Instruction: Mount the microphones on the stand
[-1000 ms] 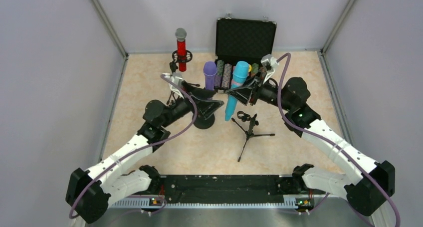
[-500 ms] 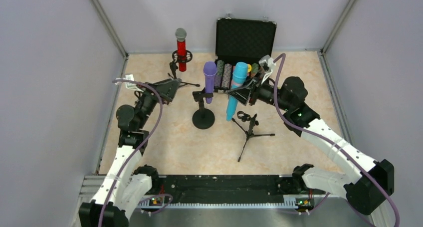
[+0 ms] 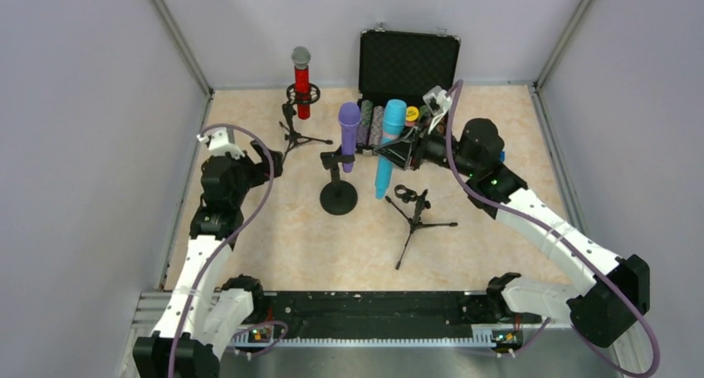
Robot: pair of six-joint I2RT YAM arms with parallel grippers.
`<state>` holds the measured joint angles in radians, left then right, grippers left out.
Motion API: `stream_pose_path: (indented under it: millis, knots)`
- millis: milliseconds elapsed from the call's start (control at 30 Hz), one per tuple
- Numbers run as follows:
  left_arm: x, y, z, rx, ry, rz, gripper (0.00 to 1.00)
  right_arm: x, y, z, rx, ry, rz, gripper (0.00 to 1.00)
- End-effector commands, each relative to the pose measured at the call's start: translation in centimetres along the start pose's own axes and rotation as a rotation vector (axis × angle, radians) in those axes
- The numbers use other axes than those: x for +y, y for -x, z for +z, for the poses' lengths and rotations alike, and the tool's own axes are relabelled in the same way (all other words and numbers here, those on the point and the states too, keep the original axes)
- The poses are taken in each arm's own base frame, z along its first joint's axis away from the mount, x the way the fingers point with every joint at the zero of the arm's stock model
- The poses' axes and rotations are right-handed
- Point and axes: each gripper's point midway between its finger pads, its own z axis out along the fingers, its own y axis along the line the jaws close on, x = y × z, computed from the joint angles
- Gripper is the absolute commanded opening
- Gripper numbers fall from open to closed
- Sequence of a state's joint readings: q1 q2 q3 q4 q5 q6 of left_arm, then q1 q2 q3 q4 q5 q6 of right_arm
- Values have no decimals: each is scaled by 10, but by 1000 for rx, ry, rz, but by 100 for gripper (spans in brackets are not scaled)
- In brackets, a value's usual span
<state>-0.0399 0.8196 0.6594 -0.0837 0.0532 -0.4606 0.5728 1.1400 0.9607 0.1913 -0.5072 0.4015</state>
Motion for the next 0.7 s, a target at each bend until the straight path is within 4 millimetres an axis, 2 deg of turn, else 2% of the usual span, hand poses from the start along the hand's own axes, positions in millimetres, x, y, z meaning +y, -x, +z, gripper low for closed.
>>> stream_pose_path:
  millis: [0, 267, 400, 667]
  knots:
    - [8, -11, 2, 28, -20, 171, 99, 9, 45, -2, -102, -3, -105, 0]
    - [-5, -52, 8, 138, -220, 349, 99, -3, 58, -17, -127, -119, -200, 0]
    - [-15, -55, 7, 136, -293, 388, 99, -8, 53, -22, -114, -148, -223, 0]
    - [-17, -67, 6, 171, -314, 405, 99, -21, 38, -28, -85, -193, -263, 0]
